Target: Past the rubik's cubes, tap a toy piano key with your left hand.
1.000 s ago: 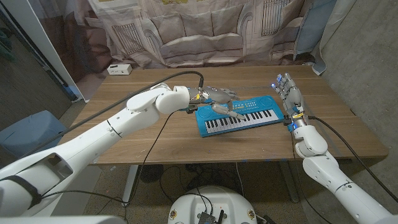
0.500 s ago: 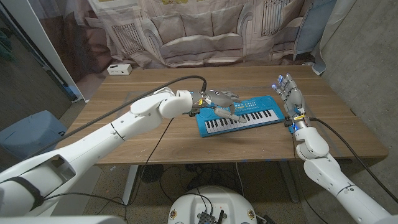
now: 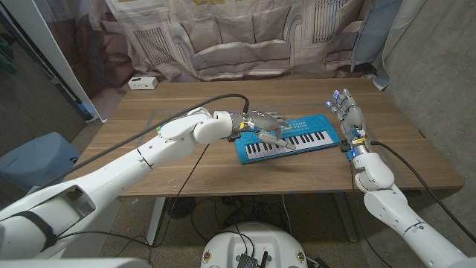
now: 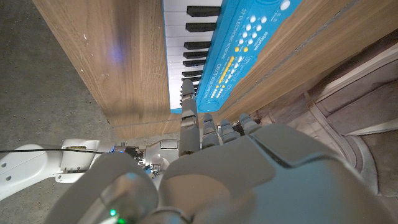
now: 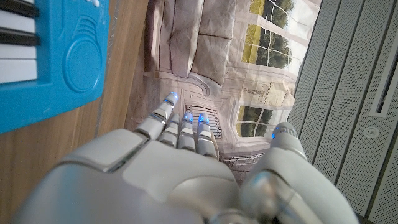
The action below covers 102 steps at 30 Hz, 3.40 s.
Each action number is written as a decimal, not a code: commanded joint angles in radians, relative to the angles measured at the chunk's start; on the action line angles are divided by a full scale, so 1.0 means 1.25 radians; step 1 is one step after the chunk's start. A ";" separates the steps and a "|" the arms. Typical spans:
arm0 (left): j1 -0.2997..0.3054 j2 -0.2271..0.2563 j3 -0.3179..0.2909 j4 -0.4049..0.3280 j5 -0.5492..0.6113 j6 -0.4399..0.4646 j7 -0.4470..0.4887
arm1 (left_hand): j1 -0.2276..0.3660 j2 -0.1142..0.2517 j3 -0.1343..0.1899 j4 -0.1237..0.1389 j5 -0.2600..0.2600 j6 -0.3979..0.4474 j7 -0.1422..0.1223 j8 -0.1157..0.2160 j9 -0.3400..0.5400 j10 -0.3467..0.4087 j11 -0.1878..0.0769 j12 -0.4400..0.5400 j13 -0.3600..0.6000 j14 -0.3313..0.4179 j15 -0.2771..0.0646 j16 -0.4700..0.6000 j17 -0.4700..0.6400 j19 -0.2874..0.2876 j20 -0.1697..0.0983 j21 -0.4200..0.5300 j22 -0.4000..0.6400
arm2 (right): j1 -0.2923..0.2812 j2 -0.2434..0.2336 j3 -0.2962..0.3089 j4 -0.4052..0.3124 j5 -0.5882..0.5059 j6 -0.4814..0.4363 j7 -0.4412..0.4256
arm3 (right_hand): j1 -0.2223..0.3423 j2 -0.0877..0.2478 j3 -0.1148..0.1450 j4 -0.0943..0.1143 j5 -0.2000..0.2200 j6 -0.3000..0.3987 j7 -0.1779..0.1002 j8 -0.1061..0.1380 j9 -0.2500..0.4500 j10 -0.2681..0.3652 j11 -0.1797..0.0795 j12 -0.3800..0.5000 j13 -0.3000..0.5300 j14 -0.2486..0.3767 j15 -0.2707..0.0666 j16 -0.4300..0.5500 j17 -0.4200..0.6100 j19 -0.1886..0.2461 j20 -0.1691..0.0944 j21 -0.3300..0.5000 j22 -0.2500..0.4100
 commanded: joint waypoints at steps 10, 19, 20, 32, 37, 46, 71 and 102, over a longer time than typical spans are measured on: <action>-0.018 -0.025 0.034 0.063 0.032 -0.033 0.036 | -0.016 0.006 -0.009 0.004 0.007 0.008 -0.005 0.009 0.003 0.021 -0.003 0.010 0.001 0.017 -0.005 0.010 0.002 0.015 0.004 0.008 0.003 | -0.010 0.006 0.006 0.002 0.006 0.008 -0.002 | 0.003 0.003 -0.003 0.002 0.001 0.005 0.002 0.000 0.002 0.003 0.001 -0.003 0.004 0.003 0.006 -0.002 0.003 0.001 0.005 0.000 0.003; -0.023 -0.030 0.048 0.089 0.029 -0.052 0.036 | -0.024 0.012 -0.012 0.003 0.009 -0.005 -0.025 0.005 0.002 0.029 -0.008 0.013 0.001 0.030 -0.006 0.011 0.001 0.020 0.005 0.009 0.002 | -0.022 0.004 0.011 -0.004 -0.004 0.019 -0.008 | 0.003 0.003 -0.004 0.002 0.001 0.005 0.002 0.000 0.002 0.004 0.000 -0.003 0.004 0.003 0.007 -0.002 0.003 0.001 0.005 0.000 0.003; -0.023 -0.030 0.048 0.090 0.030 -0.052 0.038 | -0.025 0.012 -0.012 0.003 0.010 -0.006 -0.025 0.004 0.002 0.030 -0.008 0.014 0.001 0.031 -0.006 0.012 0.001 0.021 0.005 0.009 0.002 | -0.024 0.005 0.011 -0.007 -0.002 0.017 -0.010 | 0.003 0.003 -0.004 0.002 0.001 0.005 0.002 0.000 0.002 0.003 0.000 -0.003 0.004 0.003 0.007 -0.002 0.003 0.001 0.005 0.000 0.003; -0.013 -0.026 0.052 0.086 0.064 -0.048 0.060 | -0.029 0.017 -0.013 0.003 0.012 -0.005 -0.032 0.006 0.002 0.041 -0.010 0.018 0.001 0.042 -0.009 0.013 0.001 0.029 0.006 0.011 0.001 | -0.026 0.010 0.010 -0.004 -0.002 0.023 -0.007 | 0.003 0.003 -0.004 0.002 0.001 0.005 0.002 0.000 0.002 0.004 0.000 -0.003 0.004 0.005 0.006 -0.002 0.003 0.002 0.005 0.000 0.003; -0.003 -0.022 0.052 0.082 0.088 -0.045 0.083 | -0.030 0.020 -0.012 0.002 0.013 -0.004 -0.036 0.007 0.001 0.047 -0.012 0.020 0.001 0.047 -0.010 0.013 0.000 0.033 0.006 0.012 0.001 | -0.026 0.009 0.008 -0.001 -0.005 0.027 -0.002 | 0.004 0.003 -0.005 0.002 0.001 0.005 0.002 -0.001 0.002 0.003 -0.001 -0.004 0.004 0.005 0.006 -0.002 0.003 0.001 0.005 0.000 0.003; 0.006 -0.024 0.058 0.107 0.095 -0.067 0.123 | -0.036 0.031 -0.011 0.001 0.019 -0.026 -0.045 0.002 0.001 0.015 -0.016 0.006 0.001 0.023 -0.014 0.000 0.000 0.013 0.001 0.003 0.000 | -0.028 0.009 0.008 -0.004 -0.004 0.024 -0.003 | 0.004 0.004 -0.005 0.002 0.001 0.006 0.002 -0.001 0.002 0.004 0.000 -0.004 0.004 0.004 0.006 -0.003 0.004 0.001 0.006 0.000 0.003; 0.006 -0.031 0.064 0.144 0.111 -0.084 0.168 | -0.053 0.043 -0.009 0.000 0.032 -0.010 -0.045 0.024 -0.001 -0.114 -0.039 -0.012 0.001 -0.082 -0.022 -0.005 0.001 -0.086 -0.019 -0.004 0.003 | -0.028 0.006 0.008 -0.007 -0.001 0.014 -0.005 | 0.003 0.004 -0.007 0.002 0.001 0.006 -0.001 -0.001 0.002 0.006 -0.001 -0.004 0.004 0.006 0.008 -0.003 0.004 0.000 0.009 0.000 0.003; -0.027 -0.061 0.094 0.208 0.080 -0.092 0.154 | -0.037 0.033 -0.008 -0.012 0.035 -0.048 -0.067 0.006 0.000 -0.133 -0.035 -0.011 0.001 -0.086 -0.014 -0.004 0.000 -0.088 -0.016 0.000 0.002 | -0.026 0.009 0.009 0.002 0.005 0.011 -0.007 | 0.004 0.005 -0.010 0.002 0.001 0.006 -0.001 -0.002 0.002 0.007 -0.003 -0.004 0.005 0.008 0.008 -0.003 0.004 0.001 0.009 0.000 0.003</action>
